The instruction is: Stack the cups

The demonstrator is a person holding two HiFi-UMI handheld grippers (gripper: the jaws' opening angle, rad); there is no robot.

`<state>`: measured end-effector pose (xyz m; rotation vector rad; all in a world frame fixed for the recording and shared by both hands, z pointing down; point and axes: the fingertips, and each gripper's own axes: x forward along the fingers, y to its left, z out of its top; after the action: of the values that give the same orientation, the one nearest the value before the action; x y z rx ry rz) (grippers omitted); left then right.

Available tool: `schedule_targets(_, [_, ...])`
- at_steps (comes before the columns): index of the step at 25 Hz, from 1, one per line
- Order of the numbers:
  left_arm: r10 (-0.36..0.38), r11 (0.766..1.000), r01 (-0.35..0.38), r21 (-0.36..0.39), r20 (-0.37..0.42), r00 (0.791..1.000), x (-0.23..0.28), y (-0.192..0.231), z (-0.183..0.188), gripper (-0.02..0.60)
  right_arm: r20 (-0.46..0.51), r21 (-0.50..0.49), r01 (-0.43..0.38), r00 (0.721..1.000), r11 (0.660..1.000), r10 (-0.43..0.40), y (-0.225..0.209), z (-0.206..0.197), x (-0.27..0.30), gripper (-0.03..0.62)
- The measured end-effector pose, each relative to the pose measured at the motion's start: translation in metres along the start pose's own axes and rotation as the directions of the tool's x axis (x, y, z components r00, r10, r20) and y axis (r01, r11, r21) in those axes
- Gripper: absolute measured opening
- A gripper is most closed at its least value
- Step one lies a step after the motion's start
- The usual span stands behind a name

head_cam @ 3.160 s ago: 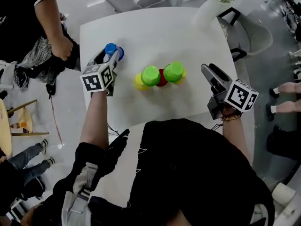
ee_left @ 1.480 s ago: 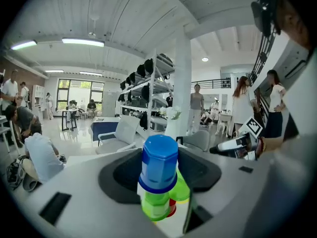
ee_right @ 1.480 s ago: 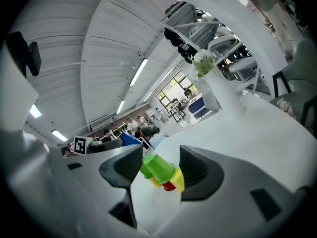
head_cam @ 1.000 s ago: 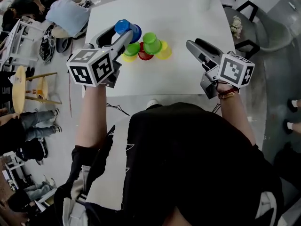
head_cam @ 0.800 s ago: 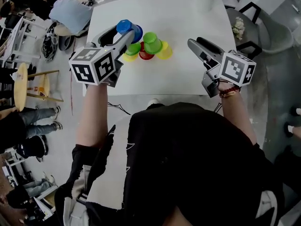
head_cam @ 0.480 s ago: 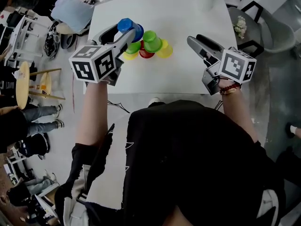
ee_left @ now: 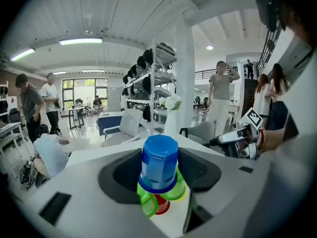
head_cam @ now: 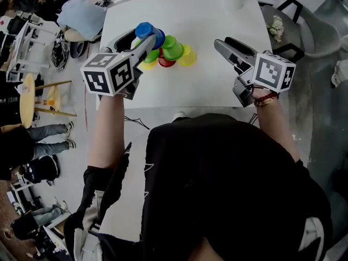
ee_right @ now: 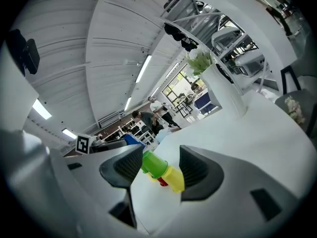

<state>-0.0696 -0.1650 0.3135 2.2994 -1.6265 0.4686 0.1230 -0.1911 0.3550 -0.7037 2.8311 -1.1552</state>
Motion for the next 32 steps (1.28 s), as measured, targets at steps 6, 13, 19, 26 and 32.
schedule_targets(6, [0.009, 1.0, -0.009, -0.002, -0.006, 1.0, 0.0001, 0.0017, 0.0006, 0.238, -0.009, -0.002, -0.002, 1.0, 1.0, 0.002, 0.0004, 0.0019, -0.0007, 0.236])
schedule_targets(13, [0.013, 1.0, -0.013, 0.004, -0.026, 1.0, 0.002, 0.0018, -0.004, 0.238, -0.013, 0.001, -0.004, 1.0, 1.0, 0.004, 0.0017, 0.0008, -0.0006, 0.236])
schedule_targets(19, [0.011, 1.0, -0.011, -0.003, -0.033, 0.999, 0.0018, 0.0012, -0.0034, 0.238, -0.016, 0.016, -0.011, 1.0, 1.0, 0.011, 0.0032, -0.0007, -0.0005, 0.236])
schedule_targets(26, [0.011, 1.0, -0.011, -0.013, -0.041, 0.999, 0.0035, 0.0028, -0.0037, 0.239, -0.018, 0.017, -0.015, 1.0, 1.0, 0.015, 0.002, -0.0017, -0.0001, 0.236])
schedule_targets(32, [0.009, 1.0, -0.009, 0.002, -0.054, 0.999, 0.0056, 0.0016, -0.0022, 0.239, -0.03, 0.023, -0.019, 0.999, 1.0, 0.02, 0.003, -0.0041, 0.0002, 0.236])
